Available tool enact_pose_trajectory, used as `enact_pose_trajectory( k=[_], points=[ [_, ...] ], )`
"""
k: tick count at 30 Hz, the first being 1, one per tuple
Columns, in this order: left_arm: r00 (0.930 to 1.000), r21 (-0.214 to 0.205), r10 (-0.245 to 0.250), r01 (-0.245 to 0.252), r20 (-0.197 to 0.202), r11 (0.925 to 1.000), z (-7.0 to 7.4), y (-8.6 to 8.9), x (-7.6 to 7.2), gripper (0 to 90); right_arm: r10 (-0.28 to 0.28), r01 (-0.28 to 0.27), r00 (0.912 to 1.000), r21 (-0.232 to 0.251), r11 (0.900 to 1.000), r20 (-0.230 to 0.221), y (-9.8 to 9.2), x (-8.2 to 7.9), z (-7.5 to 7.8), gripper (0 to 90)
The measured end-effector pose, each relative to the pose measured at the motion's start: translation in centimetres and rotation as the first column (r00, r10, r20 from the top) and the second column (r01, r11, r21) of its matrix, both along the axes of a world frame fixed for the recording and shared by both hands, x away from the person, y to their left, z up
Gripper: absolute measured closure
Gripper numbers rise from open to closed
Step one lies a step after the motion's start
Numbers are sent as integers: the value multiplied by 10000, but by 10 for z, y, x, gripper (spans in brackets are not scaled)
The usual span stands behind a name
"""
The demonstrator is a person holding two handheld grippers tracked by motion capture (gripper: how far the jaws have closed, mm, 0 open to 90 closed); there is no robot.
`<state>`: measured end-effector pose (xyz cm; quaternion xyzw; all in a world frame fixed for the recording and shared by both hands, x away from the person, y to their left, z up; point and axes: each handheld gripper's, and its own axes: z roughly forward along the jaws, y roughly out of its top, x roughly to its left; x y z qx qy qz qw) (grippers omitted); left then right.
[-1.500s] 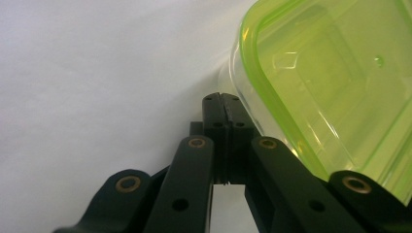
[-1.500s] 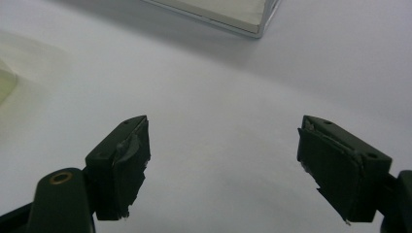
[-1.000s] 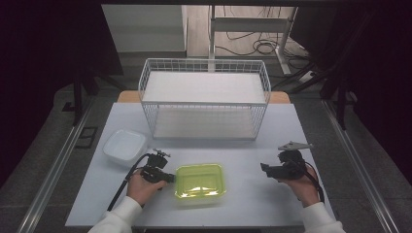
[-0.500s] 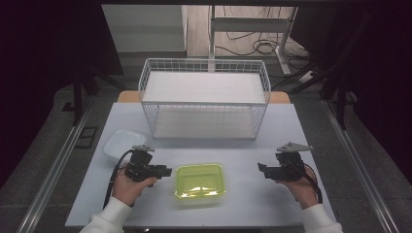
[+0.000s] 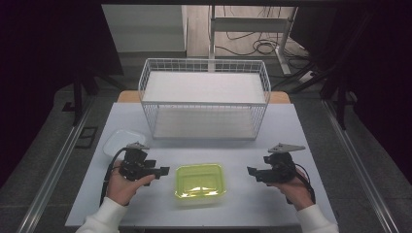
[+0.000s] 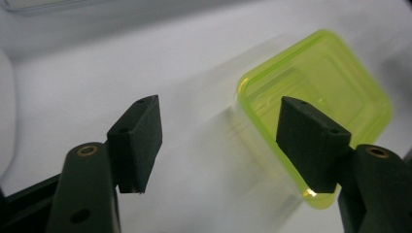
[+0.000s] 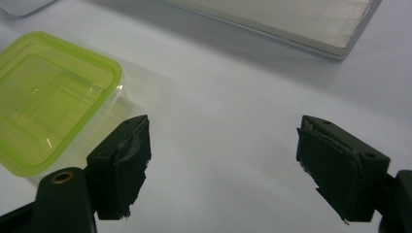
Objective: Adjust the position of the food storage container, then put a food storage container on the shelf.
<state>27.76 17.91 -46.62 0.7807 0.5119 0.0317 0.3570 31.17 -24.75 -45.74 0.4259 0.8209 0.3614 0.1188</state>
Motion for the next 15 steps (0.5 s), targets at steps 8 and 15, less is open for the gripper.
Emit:
enact_pose_trajectory(
  k=[8, 15],
  points=[
    [9999, 1, -127, 127, -45, 9999, 2, -7, -1, 297, 193, -187, 9993, 180, 9997, -332, 9, -5, -1, 204],
    [9990, -123, -195, 190, -406, 9997, -4, -7, 3, 315, 152, -146, 9993, 162, 9998, -347, 18, -5, 1, 257]
  ],
)
